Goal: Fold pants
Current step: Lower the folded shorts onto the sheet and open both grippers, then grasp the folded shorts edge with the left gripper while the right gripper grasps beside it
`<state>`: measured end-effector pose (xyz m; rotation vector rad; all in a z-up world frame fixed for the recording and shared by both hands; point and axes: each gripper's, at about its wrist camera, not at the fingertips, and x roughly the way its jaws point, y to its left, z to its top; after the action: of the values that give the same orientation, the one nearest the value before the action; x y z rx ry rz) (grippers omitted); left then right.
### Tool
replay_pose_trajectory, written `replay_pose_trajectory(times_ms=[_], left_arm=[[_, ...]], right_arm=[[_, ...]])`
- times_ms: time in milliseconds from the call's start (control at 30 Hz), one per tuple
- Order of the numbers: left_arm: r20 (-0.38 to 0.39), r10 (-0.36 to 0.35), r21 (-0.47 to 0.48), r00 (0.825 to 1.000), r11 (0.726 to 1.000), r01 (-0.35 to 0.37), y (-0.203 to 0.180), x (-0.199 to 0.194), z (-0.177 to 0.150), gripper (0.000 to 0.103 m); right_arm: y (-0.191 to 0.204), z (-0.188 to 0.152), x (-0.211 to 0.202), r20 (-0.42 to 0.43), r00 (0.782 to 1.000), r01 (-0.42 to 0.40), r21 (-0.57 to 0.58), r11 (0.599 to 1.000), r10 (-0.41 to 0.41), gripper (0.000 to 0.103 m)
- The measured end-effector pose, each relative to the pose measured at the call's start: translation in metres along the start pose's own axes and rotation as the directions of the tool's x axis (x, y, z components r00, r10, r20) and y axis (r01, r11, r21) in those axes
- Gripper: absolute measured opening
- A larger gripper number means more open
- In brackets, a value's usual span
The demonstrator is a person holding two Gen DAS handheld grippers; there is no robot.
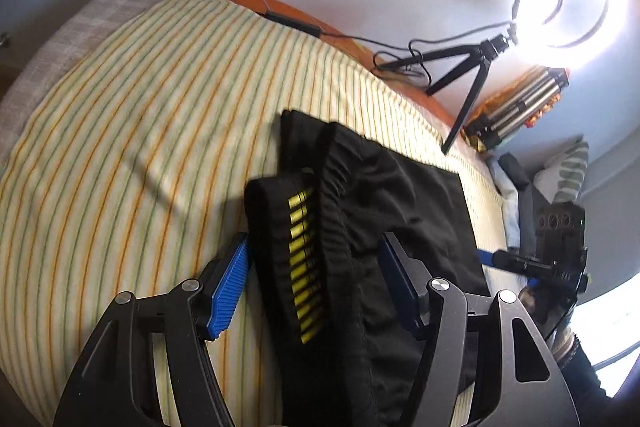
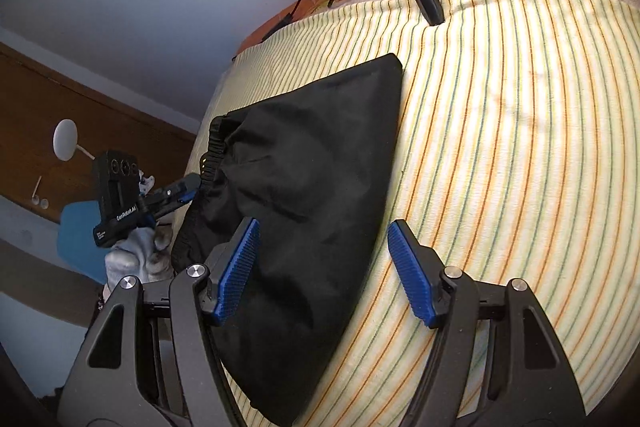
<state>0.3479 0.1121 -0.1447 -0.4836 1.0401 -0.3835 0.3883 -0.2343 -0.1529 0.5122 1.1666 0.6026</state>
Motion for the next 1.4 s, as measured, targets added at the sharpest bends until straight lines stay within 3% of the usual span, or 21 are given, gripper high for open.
replay_pose_trajectory(times_ms=[133, 300, 367, 467, 600, 667, 833, 900, 967, 1100, 1300, 1333, 1367, 1400], left_arm=[[0.023, 0.019, 0.030, 1.000, 0.999, -0.019, -0.004, 0.008, 0.010, 0.066], [-0.007, 0.005, 0.064, 1.000, 0.998, -0.005, -0.017, 0.020, 0.020, 0.068], [-0.008, 0.022, 0.100, 1.000, 0.995, -0.021, -0.019, 0.018, 0.019, 0.068], [0.018, 0.121, 0.136, 0.992, 0.983, -0.123, -0.017, 0.015, 0.020, 0.068], [0.021, 0.102, 0.089, 0.995, 0.991, -0.104, -0.010, 0.018, 0.034, 0.070], [-0.004, 0.112, 0.121, 0.994, 0.986, -0.111, -0.013, 0.028, 0.040, 0.071], [0.026, 0.164, 0.241, 0.986, 0.956, -0.165, -0.034, 0.041, 0.034, 0.070], [0.050, 0.219, 0.316, 0.974, 0.922, -0.224, -0.043, 0.043, 0.025, 0.049], [0.067, 0.234, 0.353, 0.970, 0.904, -0.242, -0.046, 0.043, 0.019, 0.036], [0.068, 0.211, 0.329, 0.975, 0.918, -0.222, -0.040, 0.037, 0.018, 0.031], [0.091, 0.232, 0.350, 0.968, 0.903, -0.249, -0.047, 0.039, 0.014, 0.028], [0.097, 0.235, 0.350, 0.967, 0.901, -0.254, -0.049, 0.040, 0.013, 0.027], [0.104, 0.234, 0.347, 0.967, 0.902, -0.256, -0.049, 0.039, 0.013, 0.026], [0.110, 0.231, 0.339, 0.967, 0.905, -0.255, -0.050, 0.037, 0.012, 0.024]], right_arm=[[-0.002, 0.004, 0.005, 0.023, 0.998, -0.054, 0.019, 0.998, 0.054, 0.070], [-0.003, 0.008, 0.016, 0.026, 0.990, -0.139, 0.047, 0.989, 0.138, 0.070], [-0.003, 0.010, 0.015, 0.021, 0.990, -0.137, 0.034, 0.990, 0.136, 0.070], [-0.005, 0.011, 0.013, 0.010, 0.993, -0.120, 0.020, 0.993, 0.120, 0.070], [0.000, 0.012, 0.013, 0.013, 0.995, -0.100, 0.020, 0.995, 0.100, 0.070], [0.004, 0.009, 0.007, 0.003, 0.997, -0.076, -0.015, 0.997, 0.076, 0.070], [0.005, 0.008, 0.004, 0.006, 0.998, -0.068, -0.024, 0.997, 0.068, 0.070], [0.008, 0.006, 0.003, 0.019, 0.998, -0.057, -0.031, 0.998, 0.058, 0.066], [0.013, 0.008, 0.006, 0.025, 0.999, -0.039, -0.050, 0.998, 0.040, 0.060], [0.017, 0.004, 0.007, 0.027, 0.999, -0.032, -0.066, 0.997, 0.033, 0.055], [0.017, 0.008, 0.014, 0.033, 0.999, -0.022, -0.063, 0.998, 0.024, 0.056], [0.018, 0.010, 0.018, 0.029, 0.999, -0.013, -0.073, 0.997, 0.015, 0.054], [0.021, 0.011, 0.021, 0.026, 1.000, 0.012, -0.093, 0.996, -0.010, 0.034], [0.023, 0.011, 0.023, 0.019, 1.000, 0.027, -0.102, 0.994, -0.025, 0.021]])
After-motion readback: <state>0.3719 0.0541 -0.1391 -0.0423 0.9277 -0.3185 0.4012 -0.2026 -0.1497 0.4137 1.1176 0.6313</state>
